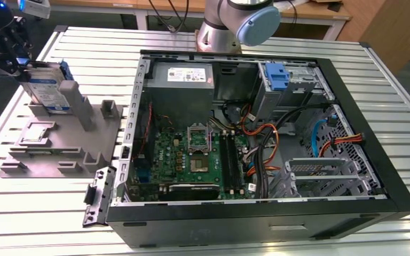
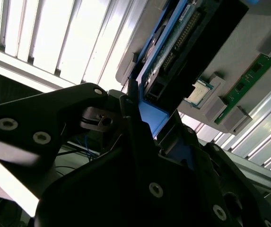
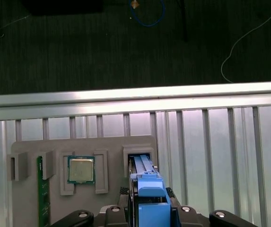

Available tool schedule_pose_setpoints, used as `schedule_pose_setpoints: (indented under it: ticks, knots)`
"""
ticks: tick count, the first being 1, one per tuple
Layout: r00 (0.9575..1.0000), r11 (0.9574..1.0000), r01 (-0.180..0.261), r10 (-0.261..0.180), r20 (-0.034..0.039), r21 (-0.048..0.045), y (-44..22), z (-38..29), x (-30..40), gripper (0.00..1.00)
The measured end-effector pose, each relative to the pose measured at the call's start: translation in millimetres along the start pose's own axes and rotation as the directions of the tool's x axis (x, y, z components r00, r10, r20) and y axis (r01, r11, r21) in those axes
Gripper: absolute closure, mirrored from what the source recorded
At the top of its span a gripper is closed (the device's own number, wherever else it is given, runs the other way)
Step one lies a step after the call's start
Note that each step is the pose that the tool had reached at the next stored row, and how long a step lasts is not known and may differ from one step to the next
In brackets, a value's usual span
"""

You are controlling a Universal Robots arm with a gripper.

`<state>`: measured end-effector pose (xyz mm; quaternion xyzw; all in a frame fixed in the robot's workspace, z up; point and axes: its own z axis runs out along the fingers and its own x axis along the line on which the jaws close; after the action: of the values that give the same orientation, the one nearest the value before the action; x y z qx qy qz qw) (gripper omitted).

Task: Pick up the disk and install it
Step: 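Pick up the disk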

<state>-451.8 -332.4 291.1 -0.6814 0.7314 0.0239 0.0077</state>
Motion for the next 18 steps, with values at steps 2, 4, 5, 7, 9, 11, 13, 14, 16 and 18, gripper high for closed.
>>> schedule_pose_setpoints:
  ticks: [2,4,5,7,9,11,13,14,16,18]
  knots:
    - [1.0,1.0,0.0,0.0,0.0,0.0,0.0,0.0,0.0,0.61]
    - [1.0,1.0,0.0,0.0,0.0,0.0,0.0,0.0,0.0,0.61]
    - [1.0,1.0,0.0,0.0,0.0001,0.0001,0.0,0.1,0.0,0.61]
    - [1.0,1.0,0.0,0.0,0.0,0.0001,0.0,0.1,0.0,0.61]
    - [1.0,1.0,0.0,0.0,0.0,0.0,0.0,0.0,-0.1,0.62]
    - [1.0,1.0,0.0,0.0,0.0,0.0001,0.0,0.1,-0.1,0.63]
    - [1.0,1.0,0.0,0.0,0.0,0.0001,0.0,0.1,-0.1,0.63]
    - [1.0,1.0,0.0,0.0,0.0,0.0001,0.0,0.1,-0.1,0.63]
    - [1.0,1.0,0.0,0.0,0.0,0.0,0.0,0.0,-0.2,0.63]
    - [1.0,1.0,0.0,0.0,0.0,0.0001,0.0,0.1,-0.2,0.63]
